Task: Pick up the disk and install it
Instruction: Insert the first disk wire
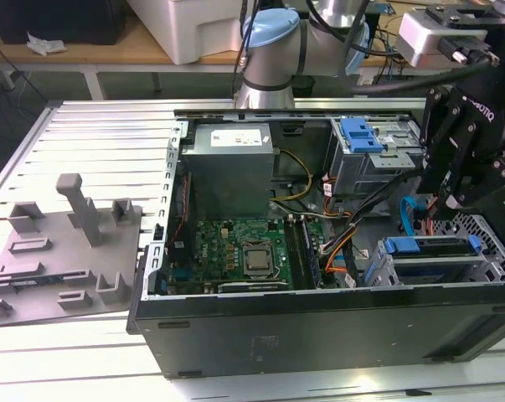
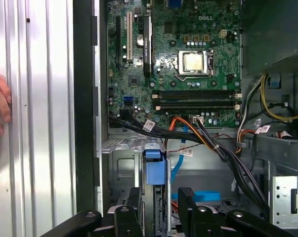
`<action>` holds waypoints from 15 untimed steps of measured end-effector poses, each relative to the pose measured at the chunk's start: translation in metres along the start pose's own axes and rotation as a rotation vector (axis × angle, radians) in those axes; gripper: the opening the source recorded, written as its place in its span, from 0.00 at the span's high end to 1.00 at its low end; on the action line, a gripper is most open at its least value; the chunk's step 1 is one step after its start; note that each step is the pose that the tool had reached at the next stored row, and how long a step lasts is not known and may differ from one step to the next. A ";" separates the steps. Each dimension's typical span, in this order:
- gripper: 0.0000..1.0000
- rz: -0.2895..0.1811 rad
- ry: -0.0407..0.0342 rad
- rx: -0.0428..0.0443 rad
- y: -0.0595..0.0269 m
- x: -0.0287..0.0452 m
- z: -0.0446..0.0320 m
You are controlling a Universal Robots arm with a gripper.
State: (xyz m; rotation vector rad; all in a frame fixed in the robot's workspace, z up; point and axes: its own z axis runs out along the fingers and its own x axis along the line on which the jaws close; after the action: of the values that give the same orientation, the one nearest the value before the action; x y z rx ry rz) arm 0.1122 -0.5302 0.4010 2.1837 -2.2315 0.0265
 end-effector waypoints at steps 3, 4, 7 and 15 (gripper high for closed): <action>0.56 0.000 0.0284 0.0007 -0.0015 -0.0093 0.0004; 0.56 0.000 0.0428 0.0009 -0.0021 -0.0121 0.0008; 0.56 0.000 0.0953 0.0017 -0.0077 -0.0255 0.0013; 0.56 0.006 0.1601 -0.0004 -0.0243 -0.0334 0.0031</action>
State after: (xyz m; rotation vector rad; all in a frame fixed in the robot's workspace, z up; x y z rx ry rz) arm 0.1372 -0.4975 0.3970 2.0933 -2.1511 0.1938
